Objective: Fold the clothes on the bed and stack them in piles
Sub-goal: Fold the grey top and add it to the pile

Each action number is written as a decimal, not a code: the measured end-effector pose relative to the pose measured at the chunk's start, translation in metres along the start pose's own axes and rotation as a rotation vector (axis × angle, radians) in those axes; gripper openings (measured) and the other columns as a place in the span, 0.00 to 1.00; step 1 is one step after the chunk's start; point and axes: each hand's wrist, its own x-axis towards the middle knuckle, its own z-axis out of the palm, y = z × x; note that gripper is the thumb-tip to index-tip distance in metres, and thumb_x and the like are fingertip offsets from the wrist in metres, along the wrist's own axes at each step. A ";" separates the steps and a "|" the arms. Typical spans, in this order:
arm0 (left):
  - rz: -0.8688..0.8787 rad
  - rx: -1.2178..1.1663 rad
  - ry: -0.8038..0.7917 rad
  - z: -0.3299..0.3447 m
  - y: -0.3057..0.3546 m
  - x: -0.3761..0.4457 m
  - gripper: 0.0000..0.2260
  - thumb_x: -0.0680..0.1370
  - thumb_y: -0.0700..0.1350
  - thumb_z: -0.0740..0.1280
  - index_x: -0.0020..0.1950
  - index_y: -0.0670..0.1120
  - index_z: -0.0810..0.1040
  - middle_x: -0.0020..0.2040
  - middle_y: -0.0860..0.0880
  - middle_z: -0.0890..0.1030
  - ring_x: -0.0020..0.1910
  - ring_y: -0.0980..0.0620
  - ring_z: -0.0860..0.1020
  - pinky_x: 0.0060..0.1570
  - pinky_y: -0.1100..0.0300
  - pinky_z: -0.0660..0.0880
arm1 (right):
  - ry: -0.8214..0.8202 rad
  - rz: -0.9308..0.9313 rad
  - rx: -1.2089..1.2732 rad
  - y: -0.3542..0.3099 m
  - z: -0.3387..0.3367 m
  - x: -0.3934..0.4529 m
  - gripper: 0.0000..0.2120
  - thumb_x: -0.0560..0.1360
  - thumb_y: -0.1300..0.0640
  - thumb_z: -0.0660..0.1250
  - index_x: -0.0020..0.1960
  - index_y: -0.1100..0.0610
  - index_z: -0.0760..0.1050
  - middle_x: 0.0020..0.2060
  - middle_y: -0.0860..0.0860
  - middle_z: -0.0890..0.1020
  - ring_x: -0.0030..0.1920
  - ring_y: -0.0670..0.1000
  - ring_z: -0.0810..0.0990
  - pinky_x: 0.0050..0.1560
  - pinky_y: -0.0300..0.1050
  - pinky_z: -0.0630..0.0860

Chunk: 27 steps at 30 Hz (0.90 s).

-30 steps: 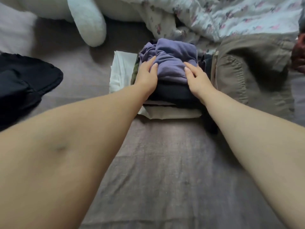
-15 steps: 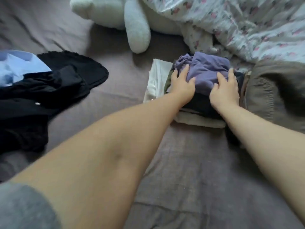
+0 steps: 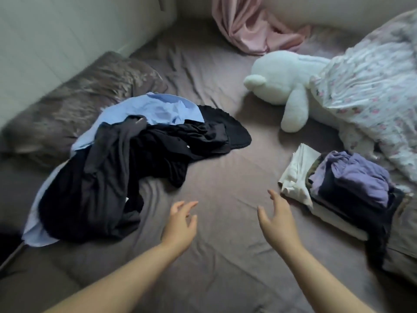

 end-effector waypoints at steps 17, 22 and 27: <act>-0.005 0.115 0.036 -0.262 -0.154 0.099 0.23 0.79 0.46 0.65 0.73 0.47 0.66 0.71 0.49 0.66 0.68 0.50 0.69 0.62 0.58 0.67 | -0.208 -0.037 0.091 -0.271 0.221 -0.002 0.19 0.79 0.52 0.63 0.69 0.54 0.69 0.60 0.48 0.78 0.61 0.48 0.76 0.61 0.43 0.71; 0.070 0.154 -0.020 -0.281 -0.159 0.204 0.34 0.77 0.49 0.68 0.77 0.44 0.55 0.76 0.45 0.58 0.75 0.47 0.57 0.71 0.55 0.57 | -0.090 0.081 0.235 -0.357 0.293 0.076 0.15 0.79 0.53 0.64 0.64 0.56 0.74 0.50 0.46 0.80 0.57 0.48 0.78 0.55 0.37 0.70; 0.118 0.034 -0.278 -0.275 -0.185 0.232 0.27 0.76 0.45 0.65 0.75 0.49 0.63 0.73 0.49 0.67 0.69 0.49 0.68 0.67 0.51 0.67 | -0.150 0.217 0.051 -0.377 0.340 0.135 0.28 0.75 0.46 0.67 0.71 0.55 0.67 0.64 0.51 0.73 0.64 0.53 0.73 0.61 0.45 0.71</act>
